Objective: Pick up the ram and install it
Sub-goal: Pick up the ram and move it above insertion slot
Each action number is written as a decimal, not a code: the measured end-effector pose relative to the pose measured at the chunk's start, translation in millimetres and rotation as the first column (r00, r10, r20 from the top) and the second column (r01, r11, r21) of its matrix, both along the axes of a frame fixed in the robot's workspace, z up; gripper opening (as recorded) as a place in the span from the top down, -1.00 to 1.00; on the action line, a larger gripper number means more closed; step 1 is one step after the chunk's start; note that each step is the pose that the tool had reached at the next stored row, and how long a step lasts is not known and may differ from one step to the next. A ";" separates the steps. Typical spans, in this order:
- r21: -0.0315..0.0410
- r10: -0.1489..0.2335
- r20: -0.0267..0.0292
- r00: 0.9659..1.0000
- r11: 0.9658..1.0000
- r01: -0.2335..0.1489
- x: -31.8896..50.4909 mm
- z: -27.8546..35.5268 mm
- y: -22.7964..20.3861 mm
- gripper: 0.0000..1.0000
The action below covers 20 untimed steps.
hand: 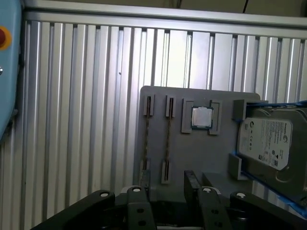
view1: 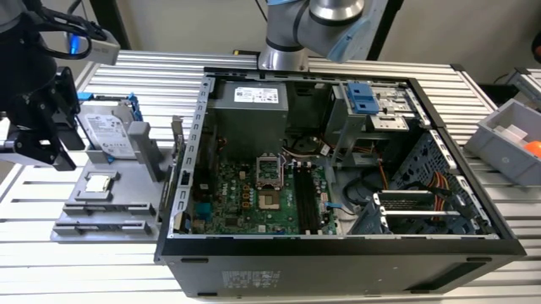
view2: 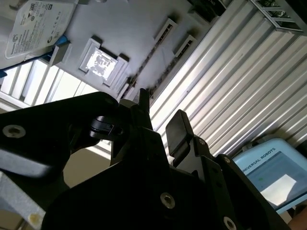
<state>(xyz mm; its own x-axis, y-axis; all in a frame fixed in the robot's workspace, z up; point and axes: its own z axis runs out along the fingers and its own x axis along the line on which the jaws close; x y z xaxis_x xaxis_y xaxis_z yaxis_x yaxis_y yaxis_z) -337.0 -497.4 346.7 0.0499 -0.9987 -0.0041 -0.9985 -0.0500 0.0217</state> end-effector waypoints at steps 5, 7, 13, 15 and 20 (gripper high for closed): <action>0.000 0.000 0.002 1.000 1.000 0.000 -0.3 -4.4 -0.4 -1.00; 0.000 0.000 0.003 1.000 1.000 0.000 -0.5 -6.6 -0.4 -1.00; -0.001 0.000 0.009 1.000 1.000 0.000 -2.0 -12.9 -0.5 -1.00; -0.002 0.000 0.011 1.000 1.000 0.000 -2.7 -14.8 -0.5 -1.00; -0.003 -0.006 0.012 1.000 1.000 0.006 -3.0 -17.9 -3.3 -1.00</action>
